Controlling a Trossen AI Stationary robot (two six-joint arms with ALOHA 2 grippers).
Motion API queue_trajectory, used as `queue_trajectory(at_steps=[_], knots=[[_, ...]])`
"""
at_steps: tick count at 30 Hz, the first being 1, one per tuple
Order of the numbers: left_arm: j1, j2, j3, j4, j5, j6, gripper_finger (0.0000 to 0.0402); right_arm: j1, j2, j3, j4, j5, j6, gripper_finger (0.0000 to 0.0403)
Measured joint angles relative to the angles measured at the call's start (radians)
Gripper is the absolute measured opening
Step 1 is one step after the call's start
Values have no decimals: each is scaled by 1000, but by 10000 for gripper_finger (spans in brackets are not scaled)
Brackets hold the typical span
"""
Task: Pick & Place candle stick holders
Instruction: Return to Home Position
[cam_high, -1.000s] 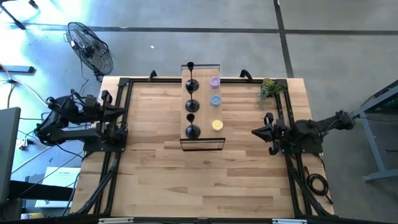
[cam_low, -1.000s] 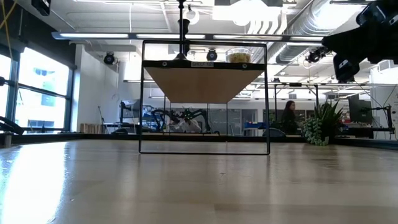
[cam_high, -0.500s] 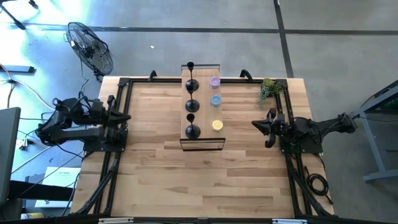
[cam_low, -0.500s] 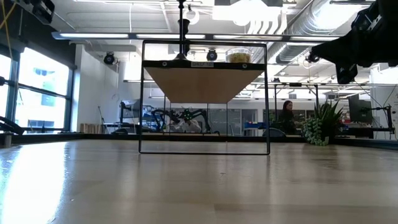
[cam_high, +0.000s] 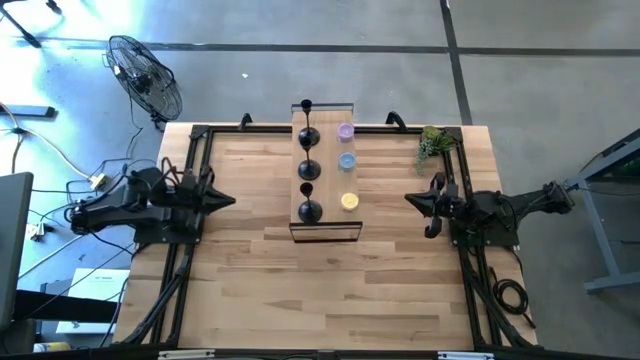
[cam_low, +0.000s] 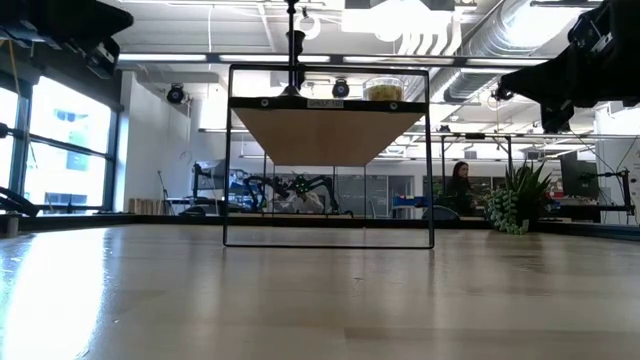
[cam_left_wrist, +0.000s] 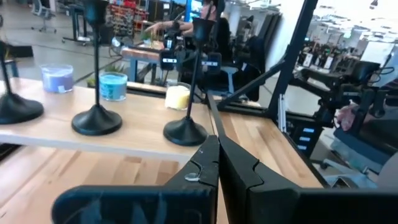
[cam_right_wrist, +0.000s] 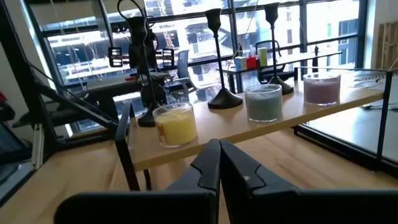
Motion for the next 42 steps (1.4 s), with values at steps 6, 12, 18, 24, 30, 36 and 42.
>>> queue_trajectory(at_steps=[6, 12, 18, 24, 30, 36, 42], knots=[[0, 0, -92, 85, 7, -2, 0, 0, 0, 0, 1, 0, -3, 5], [0, -1, -230, 276, 58, -42, 0, 0, 0, 0, 2, 0, -3, 6], [0, 0, -337, 418, 61, -66, 0, 0, 0, 0, 2, -2, -3, 7], [0, 0, -347, 401, 47, -70, 0, 0, 0, 0, 2, -2, -3, 9], [0, 0, -348, 389, 22, -14, 0, 0, 0, 0, 2, -3, -3, 5], [0, 5, -349, 355, -57, 65, 0, 0, 0, 0, 2, -3, -3, 8], [0, 16, -349, 349, -89, 59, 0, 0, 0, 0, 2, -3, -3, 9]])
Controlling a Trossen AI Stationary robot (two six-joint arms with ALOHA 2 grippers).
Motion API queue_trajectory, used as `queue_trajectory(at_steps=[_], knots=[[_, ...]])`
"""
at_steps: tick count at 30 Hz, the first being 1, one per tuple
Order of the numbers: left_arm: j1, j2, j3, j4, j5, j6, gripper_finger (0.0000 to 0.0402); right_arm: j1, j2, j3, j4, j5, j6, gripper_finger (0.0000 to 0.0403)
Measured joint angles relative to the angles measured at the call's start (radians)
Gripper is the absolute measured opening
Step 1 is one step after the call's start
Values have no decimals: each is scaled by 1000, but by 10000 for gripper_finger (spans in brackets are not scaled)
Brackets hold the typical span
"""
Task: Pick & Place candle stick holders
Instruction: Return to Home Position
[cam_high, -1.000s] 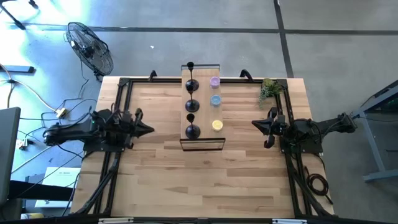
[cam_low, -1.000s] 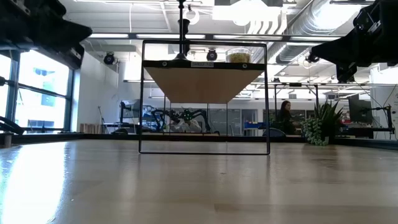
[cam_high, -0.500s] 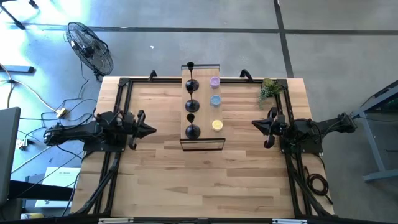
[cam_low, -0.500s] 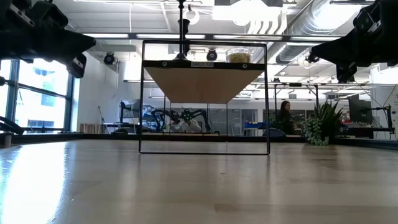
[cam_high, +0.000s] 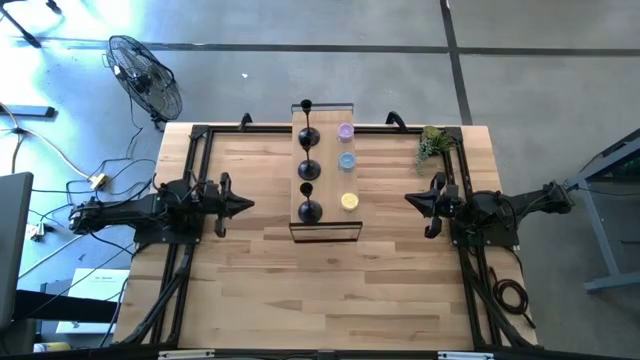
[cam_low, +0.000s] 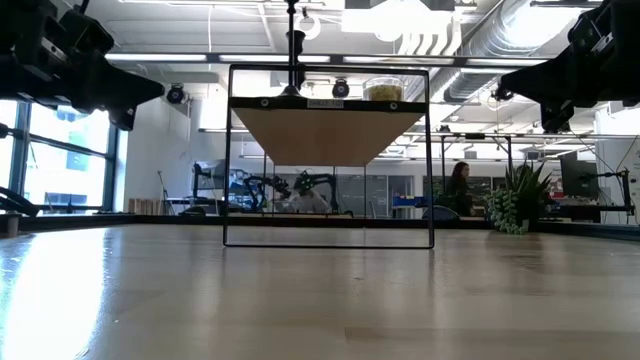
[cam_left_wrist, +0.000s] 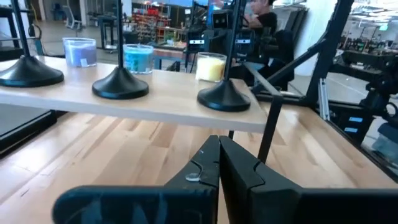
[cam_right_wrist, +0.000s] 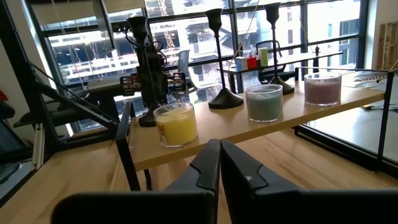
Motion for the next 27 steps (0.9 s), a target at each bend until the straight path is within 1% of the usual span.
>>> queue_trajectory(at_steps=[27], knots=[[0, 0, -1, -2, -1, 3, 1, 0, 0, 0, 0, 0, 0, 7]])
